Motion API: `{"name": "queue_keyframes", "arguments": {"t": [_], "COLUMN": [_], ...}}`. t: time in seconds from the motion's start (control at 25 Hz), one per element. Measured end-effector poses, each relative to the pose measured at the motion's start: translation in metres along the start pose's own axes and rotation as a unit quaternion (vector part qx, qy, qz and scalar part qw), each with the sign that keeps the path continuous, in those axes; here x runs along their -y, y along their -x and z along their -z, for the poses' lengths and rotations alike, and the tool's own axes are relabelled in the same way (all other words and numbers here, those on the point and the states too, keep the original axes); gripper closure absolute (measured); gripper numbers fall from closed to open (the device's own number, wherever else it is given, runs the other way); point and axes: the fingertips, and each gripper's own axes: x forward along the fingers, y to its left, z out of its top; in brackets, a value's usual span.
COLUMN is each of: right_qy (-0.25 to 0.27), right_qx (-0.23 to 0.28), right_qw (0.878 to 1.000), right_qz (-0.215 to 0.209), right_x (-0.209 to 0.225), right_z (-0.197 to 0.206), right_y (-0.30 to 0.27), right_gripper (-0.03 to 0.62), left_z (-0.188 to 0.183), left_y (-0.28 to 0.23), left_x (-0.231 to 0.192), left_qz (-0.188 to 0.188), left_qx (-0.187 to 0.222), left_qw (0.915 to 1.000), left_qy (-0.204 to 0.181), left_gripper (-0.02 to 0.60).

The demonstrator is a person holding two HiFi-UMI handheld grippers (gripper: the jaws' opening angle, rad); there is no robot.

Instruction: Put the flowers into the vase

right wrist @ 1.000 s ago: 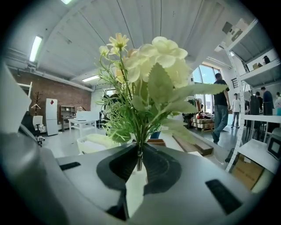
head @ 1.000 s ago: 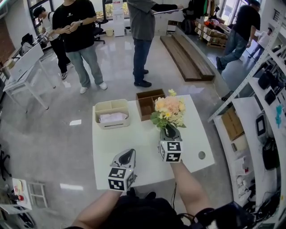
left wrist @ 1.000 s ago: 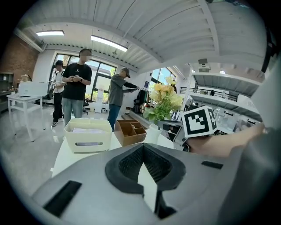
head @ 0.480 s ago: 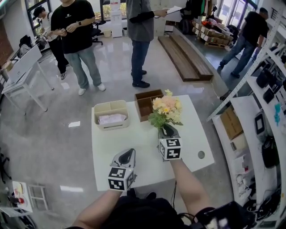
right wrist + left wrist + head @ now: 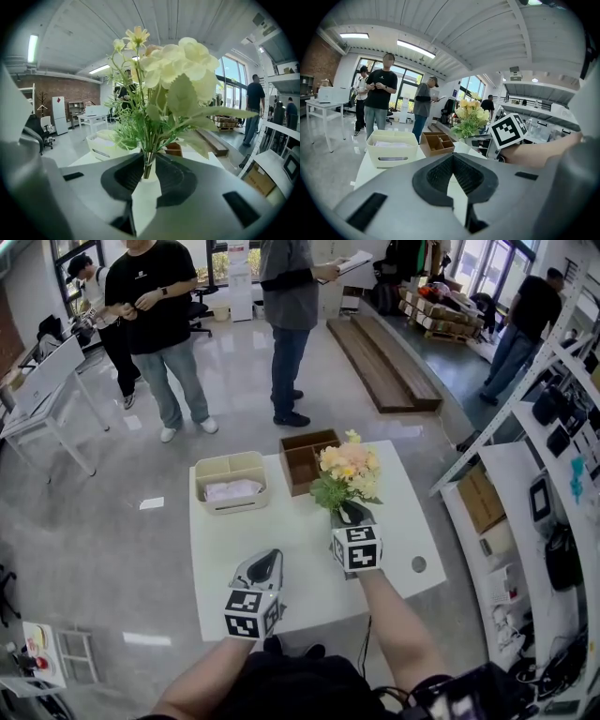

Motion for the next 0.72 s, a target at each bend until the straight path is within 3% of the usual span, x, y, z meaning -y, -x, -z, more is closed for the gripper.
{"name": "queue_keyframes", "arguments": {"t": [0.72], "right_qy": [0.043], "right_qx": [-0.09], "right_qw": [0.995], "right_qz": [-0.024], "right_x": [0.001], "right_z": [0.0048], "right_y": [0.0092], "right_gripper": [0.483], "left_z": [0.0009], "left_y": [0.0044], "left_x": [0.0077], "left_qz": [0.006], "left_qx": [0.004], "left_qw": [1.0], "left_qy": [-0.003], "left_gripper": [0.58]}}
